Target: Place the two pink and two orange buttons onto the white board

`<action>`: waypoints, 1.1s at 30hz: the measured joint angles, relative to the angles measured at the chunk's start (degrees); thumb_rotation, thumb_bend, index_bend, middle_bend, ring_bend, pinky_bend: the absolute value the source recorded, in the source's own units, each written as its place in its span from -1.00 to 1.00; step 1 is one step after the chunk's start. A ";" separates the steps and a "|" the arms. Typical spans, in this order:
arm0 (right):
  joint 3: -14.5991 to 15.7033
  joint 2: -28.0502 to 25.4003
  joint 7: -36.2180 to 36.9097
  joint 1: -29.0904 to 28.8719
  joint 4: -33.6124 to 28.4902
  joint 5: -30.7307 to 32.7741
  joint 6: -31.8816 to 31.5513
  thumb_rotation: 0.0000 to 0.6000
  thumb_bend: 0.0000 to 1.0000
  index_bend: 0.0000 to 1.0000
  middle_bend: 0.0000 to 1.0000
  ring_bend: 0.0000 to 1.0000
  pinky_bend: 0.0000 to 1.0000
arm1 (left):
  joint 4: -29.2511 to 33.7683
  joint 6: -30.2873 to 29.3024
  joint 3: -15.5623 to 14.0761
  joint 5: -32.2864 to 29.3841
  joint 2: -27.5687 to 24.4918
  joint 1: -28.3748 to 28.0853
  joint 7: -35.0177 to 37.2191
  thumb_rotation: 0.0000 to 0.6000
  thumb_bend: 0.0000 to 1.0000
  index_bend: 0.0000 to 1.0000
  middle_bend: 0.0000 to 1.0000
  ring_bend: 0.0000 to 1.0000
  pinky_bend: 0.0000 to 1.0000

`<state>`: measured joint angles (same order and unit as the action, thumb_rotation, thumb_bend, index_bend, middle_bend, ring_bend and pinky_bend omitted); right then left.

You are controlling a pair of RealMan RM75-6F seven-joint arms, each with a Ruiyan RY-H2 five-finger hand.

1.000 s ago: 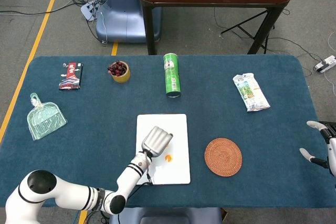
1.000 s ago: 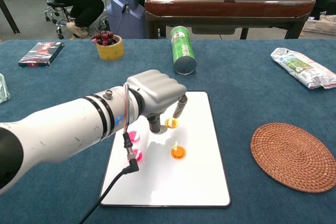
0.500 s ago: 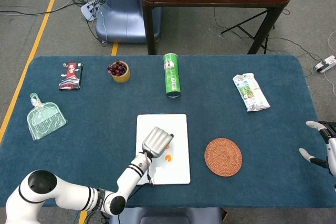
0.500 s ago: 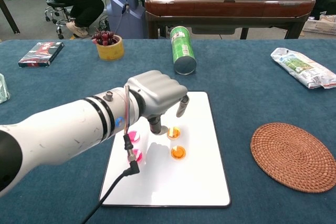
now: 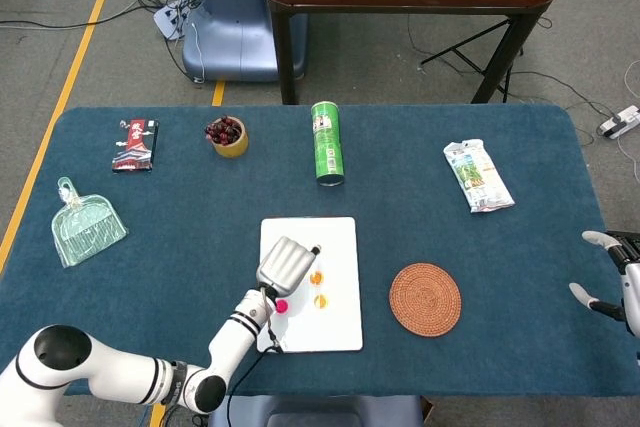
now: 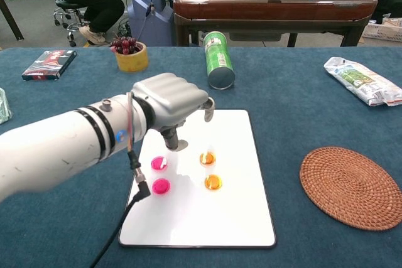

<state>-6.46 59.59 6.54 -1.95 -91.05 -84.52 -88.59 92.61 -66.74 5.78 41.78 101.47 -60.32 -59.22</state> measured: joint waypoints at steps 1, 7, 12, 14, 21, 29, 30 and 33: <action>0.04 0.04 -0.15 -0.02 -0.03 -0.06 0.02 1.00 -0.87 -0.43 -0.34 -0.43 0.08 | 0.90 -0.63 -0.35 0.75 -0.84 0.55 0.36 1.00 -0.32 -0.28 1.00 1.00 1.00; 0.25 0.41 -1.43 -0.27 -0.21 -0.23 0.42 1.00 -0.87 -0.43 -0.34 -0.43 0.08 | 4.59 -4.62 -3.48 8.63 -6.14 4.24 3.58 1.00 -0.32 -0.27 0.68 0.67 0.97; 0.39 0.89 -2.90 -0.65 -0.36 -0.29 0.99 1.00 -0.87 -0.43 -0.34 -0.43 0.08 | 6.43 -10.77 -7.42 18.72 -11.57 9.23 7.44 1.00 -0.32 -0.29 0.05 0.11 0.76; 0.47 1.13 -3.69 -0.85 -0.45 -0.34 1.30 1.00 -0.87 -0.43 -0.34 -0.43 0.08 | 6.67 -14.06 -9.03 23.05 -13.88 11.81 9.42 1.00 -0.32 -0.29 -0.07 -0.01 0.65; 0.67 2.05 -6.43 -1.52 -0.75 -0.37 2.21 1.00 -0.87 -0.43 -0.34 -0.43 0.08 | 3.76 -24.79 -12.62 34.75 -20.25 21.19 18.14 1.00 -0.32 -0.30 -0.16 -0.15 0.38; 0.82 3.09 -9.31 -2.48 -1.01 -0.22 3.50 1.00 -0.87 -0.43 -0.34 -0.43 0.08 | -4.50 -31.20 -13.87 40.80 -24.24 29.42 29.66 1.00 -0.32 -0.28 -0.16 -0.17 0.25; 0.82 3.17 -9.53 -2.55 -1.01 -0.15 3.61 1.00 -0.87 -0.43 -0.34 -0.43 0.08 | -5.56 -31.69 -14.06 41.39 -24.79 30.49 30.43 1.00 -0.32 -0.28 -0.16 -0.17 0.25; 0.84 3.44 -10.36 -2.76 -1.00 0.02 3.89 1.00 -0.87 -0.43 -0.34 -0.43 0.08 | -7.22 -32.87 -14.43 41.97 -26.11 34.06 32.24 1.00 -0.32 -0.28 -0.16 -0.16 0.25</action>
<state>-5.62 63.03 -3.82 -4.71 -92.05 -84.50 -84.70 85.39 -99.62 -8.65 83.75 75.36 -26.26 -26.98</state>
